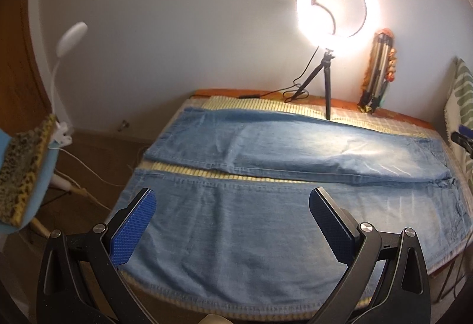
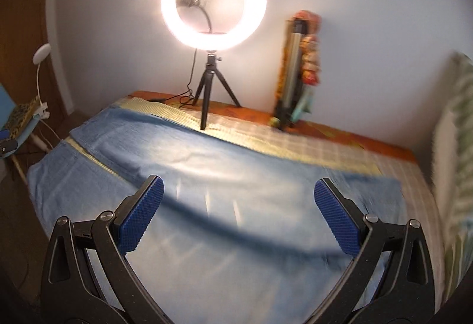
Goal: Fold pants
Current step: 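Lower the right gripper onto the jeans' seam edge and close it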
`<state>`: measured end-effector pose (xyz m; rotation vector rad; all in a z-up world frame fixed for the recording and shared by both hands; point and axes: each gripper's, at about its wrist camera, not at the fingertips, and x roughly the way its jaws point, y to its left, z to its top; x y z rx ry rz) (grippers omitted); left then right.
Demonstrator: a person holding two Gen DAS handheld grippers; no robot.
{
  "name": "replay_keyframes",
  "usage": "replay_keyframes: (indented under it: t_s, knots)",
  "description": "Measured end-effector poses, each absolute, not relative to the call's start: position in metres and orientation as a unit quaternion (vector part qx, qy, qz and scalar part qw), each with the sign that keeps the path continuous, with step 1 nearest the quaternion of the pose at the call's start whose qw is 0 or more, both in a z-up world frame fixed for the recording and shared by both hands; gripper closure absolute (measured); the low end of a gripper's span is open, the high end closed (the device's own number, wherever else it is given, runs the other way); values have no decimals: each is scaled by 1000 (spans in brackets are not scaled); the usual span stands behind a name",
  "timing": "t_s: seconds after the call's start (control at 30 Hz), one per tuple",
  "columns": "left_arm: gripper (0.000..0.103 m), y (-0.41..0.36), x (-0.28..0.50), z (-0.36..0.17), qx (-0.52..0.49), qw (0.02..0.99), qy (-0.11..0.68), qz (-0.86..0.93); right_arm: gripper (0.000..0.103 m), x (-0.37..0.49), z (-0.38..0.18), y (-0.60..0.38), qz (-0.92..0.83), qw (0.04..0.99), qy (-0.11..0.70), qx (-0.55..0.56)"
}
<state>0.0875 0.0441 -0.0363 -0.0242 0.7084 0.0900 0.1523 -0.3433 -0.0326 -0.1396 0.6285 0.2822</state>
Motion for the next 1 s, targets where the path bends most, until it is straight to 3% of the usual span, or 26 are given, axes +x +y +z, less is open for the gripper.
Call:
replay_keyframes:
  t_s: [0.17, 0.53, 0.73, 1.0]
  knots:
    - [0, 44, 138, -55, -5, 931, 361, 43, 0, 233, -57, -306, 181, 921, 330, -106]
    - [14, 38, 229, -109, -41, 910, 412, 24, 27, 375, -152, -250, 265, 854, 427, -133]
    - [27, 37, 248, -123, -38, 901, 432, 14, 28, 424, -198, -236, 275, 830, 464, -145]
    - [27, 53, 260, -130, -42, 897, 440, 21, 28, 444, -224, -229, 280, 811, 486, -163]
